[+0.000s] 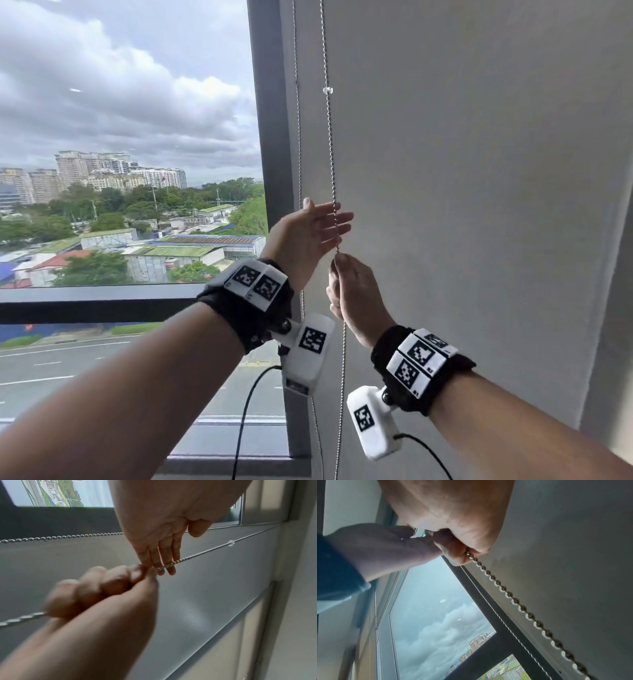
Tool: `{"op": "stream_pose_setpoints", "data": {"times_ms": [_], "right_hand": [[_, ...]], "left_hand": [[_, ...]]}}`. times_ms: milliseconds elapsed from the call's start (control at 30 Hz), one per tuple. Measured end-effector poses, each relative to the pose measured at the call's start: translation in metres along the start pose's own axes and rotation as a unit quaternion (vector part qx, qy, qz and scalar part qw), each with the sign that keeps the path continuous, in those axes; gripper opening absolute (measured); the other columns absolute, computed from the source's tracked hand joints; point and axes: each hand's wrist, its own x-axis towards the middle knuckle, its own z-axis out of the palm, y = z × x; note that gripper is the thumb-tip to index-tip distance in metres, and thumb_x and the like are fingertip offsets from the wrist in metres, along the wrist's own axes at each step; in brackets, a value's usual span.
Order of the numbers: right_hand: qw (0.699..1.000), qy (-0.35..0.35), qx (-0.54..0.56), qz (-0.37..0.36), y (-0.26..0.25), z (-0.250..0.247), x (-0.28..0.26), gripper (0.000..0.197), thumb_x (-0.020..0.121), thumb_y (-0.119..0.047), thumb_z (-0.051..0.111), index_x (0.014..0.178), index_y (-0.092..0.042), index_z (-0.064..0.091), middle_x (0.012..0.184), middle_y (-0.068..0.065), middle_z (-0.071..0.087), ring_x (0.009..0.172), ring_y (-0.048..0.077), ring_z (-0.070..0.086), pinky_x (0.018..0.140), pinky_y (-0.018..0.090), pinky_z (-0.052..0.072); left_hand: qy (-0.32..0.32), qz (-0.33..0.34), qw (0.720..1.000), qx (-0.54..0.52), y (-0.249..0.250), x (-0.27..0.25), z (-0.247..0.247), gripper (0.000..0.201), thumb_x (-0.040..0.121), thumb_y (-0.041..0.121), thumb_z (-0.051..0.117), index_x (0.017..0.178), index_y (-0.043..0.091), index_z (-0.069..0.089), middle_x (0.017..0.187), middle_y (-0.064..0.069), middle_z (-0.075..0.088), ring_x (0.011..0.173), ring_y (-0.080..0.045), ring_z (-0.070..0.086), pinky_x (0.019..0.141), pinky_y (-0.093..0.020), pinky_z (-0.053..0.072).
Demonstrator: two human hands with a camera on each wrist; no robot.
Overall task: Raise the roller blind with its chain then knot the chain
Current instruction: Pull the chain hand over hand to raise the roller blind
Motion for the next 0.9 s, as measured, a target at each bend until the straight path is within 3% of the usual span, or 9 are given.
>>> {"op": "stream_pose_setpoints", "data": {"times_ms": [167,233,333,433,533,633,700,833,900], "right_hand": [[0.999,-0.007,-0.041,-0.027,0.012,-0.007,-0.024,0.033,0.096,-0.021,0.033,0.063,-0.017,0.032,0.058,-0.001,0.028,0.053,0.011,0.026,0.05,0.026,0.027],[0.998,-0.005,-0.057,-0.024,0.023,-0.011,-0.032,0.034,0.093,-0.022,0.033,0.06,-0.023,0.03,0.059,0.0,0.028,0.055,0.018,0.026,0.052,0.033,0.026],[0.997,-0.024,-0.07,0.003,0.033,-0.015,-0.045,0.032,0.094,-0.026,0.033,0.063,-0.022,0.029,0.06,0.002,0.028,0.056,0.02,0.026,0.052,0.035,0.026],[0.996,-0.06,-0.052,0.042,0.033,-0.022,-0.052,0.038,0.103,-0.019,0.033,0.065,-0.018,0.034,0.057,-0.004,0.03,0.049,0.012,0.028,0.048,0.028,0.027],[0.993,-0.087,-0.06,0.056,0.034,-0.031,-0.047,0.035,0.101,-0.015,0.035,0.069,-0.009,0.049,0.054,0.0,0.043,0.045,0.009,0.041,0.047,0.018,0.038],[0.993,-0.086,-0.056,0.056,0.03,-0.039,-0.028,0.034,0.088,-0.03,0.041,0.088,-0.004,0.062,0.07,0.013,0.064,0.064,0.021,0.064,0.064,0.034,0.057],[0.993,-0.073,-0.085,0.032,0.022,-0.042,-0.011,0.042,0.086,-0.037,0.041,0.097,-0.004,0.065,0.082,0.015,0.071,0.076,0.024,0.068,0.076,0.045,0.058],[0.995,-0.061,-0.083,-0.012,-0.017,-0.038,0.021,0.036,0.093,-0.024,0.037,0.101,-0.004,0.066,0.08,0.008,0.07,0.078,0.017,0.066,0.082,0.045,0.054],[0.995,-0.059,-0.074,-0.027,-0.037,-0.032,0.035,0.034,0.098,-0.02,0.036,0.103,-0.004,0.065,0.083,0.014,0.069,0.079,0.02,0.066,0.081,0.045,0.054]], "left_hand": [[-0.023,-0.007,1.0,-0.017,0.01,0.012,0.024,0.043,0.099,0.036,0.025,0.096,0.01,0.059,0.083,-0.007,0.065,0.074,-0.018,0.06,0.072,-0.03,0.045],[-0.013,-0.006,1.0,-0.008,0.004,0.013,0.028,0.041,0.099,0.035,0.026,0.089,0.013,0.059,0.063,0.001,0.057,0.054,-0.012,0.047,0.054,-0.024,0.034],[0.018,0.015,1.0,0.002,-0.014,0.012,0.023,0.038,0.1,0.025,0.031,0.069,0.015,0.051,0.045,0.007,0.031,0.039,-0.008,0.023,0.041,-0.02,0.018],[0.039,0.025,0.999,0.008,-0.029,0.007,0.017,0.046,0.092,0.001,0.024,0.055,0.018,0.045,0.044,0.006,0.024,0.036,-0.008,0.016,0.039,-0.015,0.012],[0.053,0.02,0.998,0.023,-0.035,0.002,0.014,0.044,0.079,-0.009,0.018,0.054,0.018,0.041,0.043,0.006,0.023,0.035,-0.008,0.015,0.041,-0.016,0.009],[0.058,0.013,0.998,0.022,-0.044,-0.005,0.009,0.04,0.073,-0.011,0.017,0.055,0.016,0.04,0.041,0.005,0.024,0.034,-0.009,0.016,0.042,-0.018,0.008],[0.059,0.003,0.998,0.024,-0.053,-0.011,0.003,0.04,0.08,-0.01,0.02,0.057,0.015,0.042,0.041,0.005,0.025,0.034,-0.008,0.017,0.039,-0.019,0.009],[0.078,-0.015,0.996,0.029,-0.07,-0.02,-0.008,0.038,0.088,-0.006,0.021,0.061,0.014,0.04,0.04,0.005,0.025,0.032,-0.008,0.017,0.041,-0.02,0.008],[0.087,-0.025,0.995,0.041,-0.076,-0.024,-0.011,0.039,0.085,-0.007,0.018,0.06,0.015,0.039,0.042,0.005,0.023,0.034,-0.008,0.016,0.043,-0.02,0.007]]}}
